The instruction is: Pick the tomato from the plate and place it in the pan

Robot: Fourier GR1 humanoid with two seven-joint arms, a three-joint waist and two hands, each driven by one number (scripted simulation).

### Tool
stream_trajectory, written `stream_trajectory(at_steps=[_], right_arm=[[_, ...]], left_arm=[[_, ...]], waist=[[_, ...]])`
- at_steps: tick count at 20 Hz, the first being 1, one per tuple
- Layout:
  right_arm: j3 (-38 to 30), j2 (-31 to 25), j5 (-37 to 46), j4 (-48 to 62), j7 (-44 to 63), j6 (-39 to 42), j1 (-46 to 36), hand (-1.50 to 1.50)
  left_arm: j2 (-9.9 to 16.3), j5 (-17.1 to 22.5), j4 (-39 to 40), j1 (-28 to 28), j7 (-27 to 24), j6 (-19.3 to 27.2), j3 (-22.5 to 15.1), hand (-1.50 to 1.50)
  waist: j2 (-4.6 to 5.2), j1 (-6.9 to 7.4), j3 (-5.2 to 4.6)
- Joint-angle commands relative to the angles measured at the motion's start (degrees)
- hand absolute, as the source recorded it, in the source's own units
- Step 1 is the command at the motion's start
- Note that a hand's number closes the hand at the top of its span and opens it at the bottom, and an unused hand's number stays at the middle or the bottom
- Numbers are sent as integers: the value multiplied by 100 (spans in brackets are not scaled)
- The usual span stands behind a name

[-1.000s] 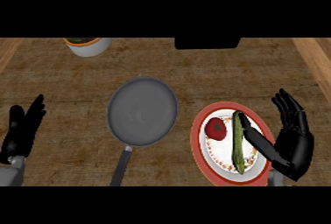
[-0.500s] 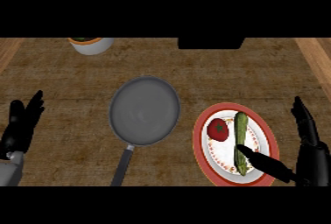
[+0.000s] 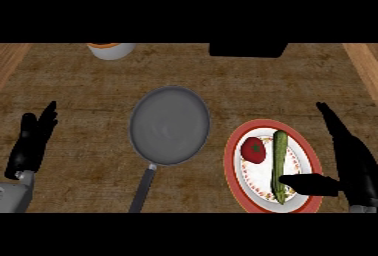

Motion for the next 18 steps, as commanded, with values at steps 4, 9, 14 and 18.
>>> stream_trajectory(at_steps=[4, 9, 14, 18], right_arm=[[615, 256, 92, 444, 2243, 1806, -1760, -150], [869, 868, 129, 868, 2537, 2020, -1833, -150], [1037, 1141, 410, 1019, 2586, 2139, -1736, -150], [1120, 1605, 982, 2009, 2545, 1908, -2175, -150]], left_arm=[[-87, -77, -142, -22, 203, 81, 11, 0], [16, -102, -226, 30, 128, -46, 230, 0], [-228, -252, 258, -73, 5, -41, 287, 0], [-112, -192, -221, 69, 299, -215, 332, 0]], waist=[[-1, 34, 29], [-18, -83, 41], [-18, -154, 40], [-16, -84, 43]])
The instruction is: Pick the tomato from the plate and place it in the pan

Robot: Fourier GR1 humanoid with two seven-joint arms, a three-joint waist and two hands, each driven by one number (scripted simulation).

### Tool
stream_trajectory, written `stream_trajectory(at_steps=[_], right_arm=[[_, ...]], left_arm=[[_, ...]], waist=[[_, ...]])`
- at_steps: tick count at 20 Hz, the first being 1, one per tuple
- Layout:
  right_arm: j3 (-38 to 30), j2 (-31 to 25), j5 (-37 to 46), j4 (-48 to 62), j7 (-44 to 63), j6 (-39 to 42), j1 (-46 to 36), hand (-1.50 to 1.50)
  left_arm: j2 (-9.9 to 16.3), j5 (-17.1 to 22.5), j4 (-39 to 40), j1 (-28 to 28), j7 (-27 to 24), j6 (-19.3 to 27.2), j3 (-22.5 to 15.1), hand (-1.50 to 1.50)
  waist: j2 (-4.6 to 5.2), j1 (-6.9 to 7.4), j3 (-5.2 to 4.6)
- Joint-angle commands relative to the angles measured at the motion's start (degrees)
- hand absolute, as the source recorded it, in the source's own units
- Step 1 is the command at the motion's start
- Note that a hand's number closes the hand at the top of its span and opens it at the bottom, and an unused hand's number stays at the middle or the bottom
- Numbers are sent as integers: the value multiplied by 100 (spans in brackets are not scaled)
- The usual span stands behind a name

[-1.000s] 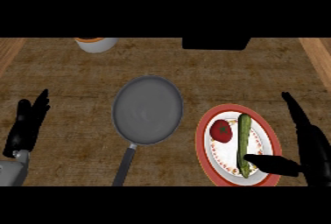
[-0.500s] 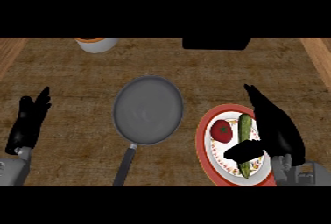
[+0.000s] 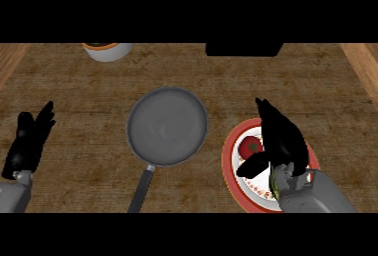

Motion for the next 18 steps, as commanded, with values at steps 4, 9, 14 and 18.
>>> stream_trajectory(at_steps=[4, 9, 14, 18], right_arm=[[-149, 222, 236, 401, 283, 448, 69, -150], [-165, 595, 546, 821, 32, 420, 49, -150], [-423, 738, 753, 817, -96, 562, 39, -150], [-451, 880, 1020, 1027, -480, 297, 374, -150]], left_arm=[[-141, -199, 136, 57, -108, 32, 230, 0], [-181, -184, 64, 100, -72, -279, 391, 0], [-433, -549, 288, -109, -209, -245, 434, 0], [-545, -631, 172, 135, -229, -335, 552, 0]], waist=[[-1, -42, 3], [3, -36, 3], [1, -57, 3], [-1, -45, 4]])
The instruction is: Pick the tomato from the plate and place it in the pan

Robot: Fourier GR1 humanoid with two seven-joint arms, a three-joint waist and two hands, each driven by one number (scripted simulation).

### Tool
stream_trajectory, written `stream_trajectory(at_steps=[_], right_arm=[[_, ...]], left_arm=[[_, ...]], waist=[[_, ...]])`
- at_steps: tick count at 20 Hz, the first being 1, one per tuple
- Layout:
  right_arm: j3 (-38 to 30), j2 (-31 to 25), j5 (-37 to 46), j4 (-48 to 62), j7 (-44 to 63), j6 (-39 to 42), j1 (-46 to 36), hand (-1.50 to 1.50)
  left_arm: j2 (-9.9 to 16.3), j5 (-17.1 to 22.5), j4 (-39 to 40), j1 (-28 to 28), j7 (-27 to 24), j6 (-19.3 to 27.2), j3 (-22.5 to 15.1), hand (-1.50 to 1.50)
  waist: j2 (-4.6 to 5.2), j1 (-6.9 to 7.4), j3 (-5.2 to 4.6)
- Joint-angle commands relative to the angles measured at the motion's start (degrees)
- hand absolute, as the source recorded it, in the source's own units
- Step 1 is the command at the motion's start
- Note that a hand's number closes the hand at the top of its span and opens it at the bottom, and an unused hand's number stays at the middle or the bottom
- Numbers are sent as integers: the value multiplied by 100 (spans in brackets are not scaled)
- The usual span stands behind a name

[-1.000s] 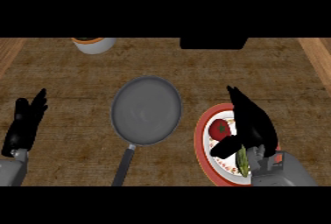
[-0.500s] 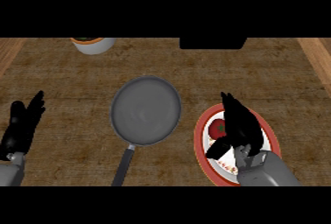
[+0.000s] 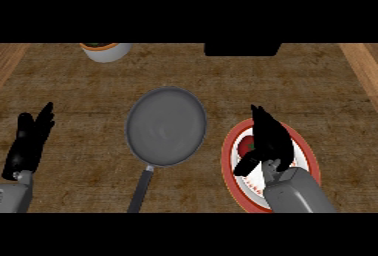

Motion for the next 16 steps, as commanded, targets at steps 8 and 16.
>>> stream_trajectory(at_steps=[8, 16], right_arm=[[-254, 242, 335, -192, 67, 380, 537, -150], [-516, 399, 635, 1015, -720, 21, 221, 150]], left_arm=[[-228, -287, -242, 105, 252, -247, 296, 0], [-230, -370, 213, 50, -304, -537, 643, 0]], waist=[[-5, -13, 0], [7, 3, -1]])
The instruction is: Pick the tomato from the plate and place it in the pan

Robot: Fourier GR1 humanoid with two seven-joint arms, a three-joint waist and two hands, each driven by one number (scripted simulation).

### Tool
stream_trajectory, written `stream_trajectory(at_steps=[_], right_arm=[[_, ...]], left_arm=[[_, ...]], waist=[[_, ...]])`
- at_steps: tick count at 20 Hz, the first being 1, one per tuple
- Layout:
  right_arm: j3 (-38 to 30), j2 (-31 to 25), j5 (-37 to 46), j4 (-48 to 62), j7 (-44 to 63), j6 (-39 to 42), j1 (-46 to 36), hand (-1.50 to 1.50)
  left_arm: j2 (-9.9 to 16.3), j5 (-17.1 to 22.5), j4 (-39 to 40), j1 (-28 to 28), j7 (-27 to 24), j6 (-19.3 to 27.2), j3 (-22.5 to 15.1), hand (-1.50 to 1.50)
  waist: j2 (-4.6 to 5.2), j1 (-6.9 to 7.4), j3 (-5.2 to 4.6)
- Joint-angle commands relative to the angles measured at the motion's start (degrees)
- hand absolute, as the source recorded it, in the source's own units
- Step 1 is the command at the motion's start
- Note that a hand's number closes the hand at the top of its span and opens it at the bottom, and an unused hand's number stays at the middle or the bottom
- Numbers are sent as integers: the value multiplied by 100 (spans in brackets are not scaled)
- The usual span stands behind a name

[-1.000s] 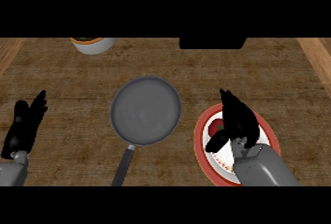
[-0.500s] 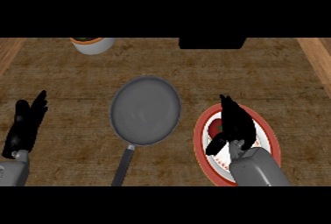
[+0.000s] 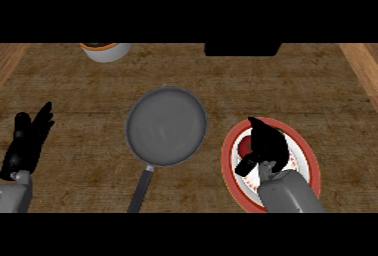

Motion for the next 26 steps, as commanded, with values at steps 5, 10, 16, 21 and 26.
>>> stream_trajectory(at_steps=[5, 10, 16, 21, 26], right_arm=[[158, -113, 781, 641, -397, -191, -357, 150], [35, -745, 539, -34, -1184, 239, 99, 150], [811, -2171, 328, -742, -3598, 329, 1033, 150], [-32, -2584, 24, -1039, -4331, 3, 1289, 150], [-276, -2480, 39, -2192, -4869, -1220, 1420, 150]], left_arm=[[-190, -140, -106, -6, 109, -39, 84, 0], [-275, -238, -462, 336, 131, -28, 110, 0], [-195, -249, -147, 172, 71, 23, 234, 0], [-24, -197, -361, 164, 183, -307, 329, 0], [-198, -304, -126, 392, -212, -90, 310, 0]], waist=[[2, 4, 1], [-12, -6, 2], [-25, -110, 4], [-5, -31, 2], [-36, -118, 2]])
